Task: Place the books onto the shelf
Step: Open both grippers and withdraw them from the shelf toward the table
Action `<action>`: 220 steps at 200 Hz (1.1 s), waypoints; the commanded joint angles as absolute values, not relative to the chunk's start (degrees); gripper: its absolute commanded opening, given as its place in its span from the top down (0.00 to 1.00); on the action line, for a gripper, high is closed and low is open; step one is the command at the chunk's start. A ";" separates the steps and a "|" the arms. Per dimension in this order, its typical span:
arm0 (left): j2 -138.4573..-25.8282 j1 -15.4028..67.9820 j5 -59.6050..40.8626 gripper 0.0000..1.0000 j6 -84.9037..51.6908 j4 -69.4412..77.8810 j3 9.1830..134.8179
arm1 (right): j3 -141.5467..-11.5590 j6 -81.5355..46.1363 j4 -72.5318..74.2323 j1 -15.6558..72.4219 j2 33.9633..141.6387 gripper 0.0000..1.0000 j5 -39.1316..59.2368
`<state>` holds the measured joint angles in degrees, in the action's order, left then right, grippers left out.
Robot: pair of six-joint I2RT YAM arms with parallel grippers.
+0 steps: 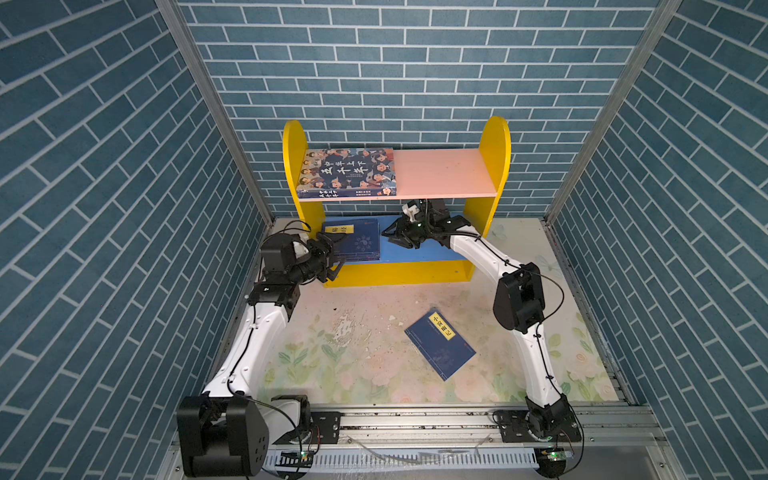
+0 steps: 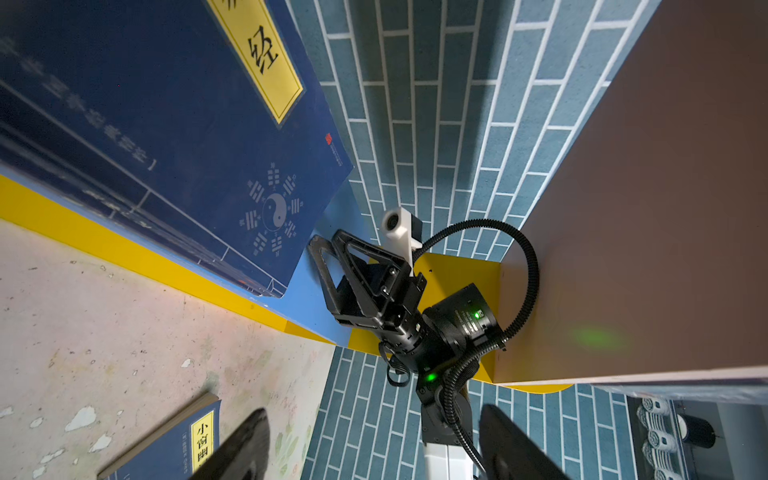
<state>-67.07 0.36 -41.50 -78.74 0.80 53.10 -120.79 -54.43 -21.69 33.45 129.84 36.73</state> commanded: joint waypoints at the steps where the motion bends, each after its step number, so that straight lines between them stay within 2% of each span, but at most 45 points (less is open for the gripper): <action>1: -63.77 0.05 -42.19 0.14 -73.82 -2.65 51.61 | -116.01 -53.84 -17.77 33.20 120.82 0.59 34.58; 41: -60.87 0.09 -46.19 0.16 -67.08 -11.48 48.34 | -97.18 -54.81 -13.85 33.36 107.65 0.59 34.38; 91: -56.81 0.61 -45.59 0.17 -59.45 -22.55 44.16 | -81.39 -51.80 -20.62 35.76 91.25 0.58 30.87; 124: -55.98 1.51 -44.91 0.17 -57.22 -25.38 42.43 | -73.38 -50.27 -28.40 41.06 81.98 0.58 23.43; 171: -58.36 5.86 -43.91 0.17 -56.36 -23.57 40.18 | -54.16 -58.33 -29.22 46.72 65.57 0.58 12.24; 200: -62.30 11.32 -43.94 0.17 -53.13 -21.39 40.53 | -39.22 -71.49 -28.25 49.00 51.39 0.58 2.73; 220: -64.41 15.67 -43.54 0.17 -47.83 -21.51 42.31 | -35.43 -75.51 -31.53 49.64 45.05 0.57 -0.09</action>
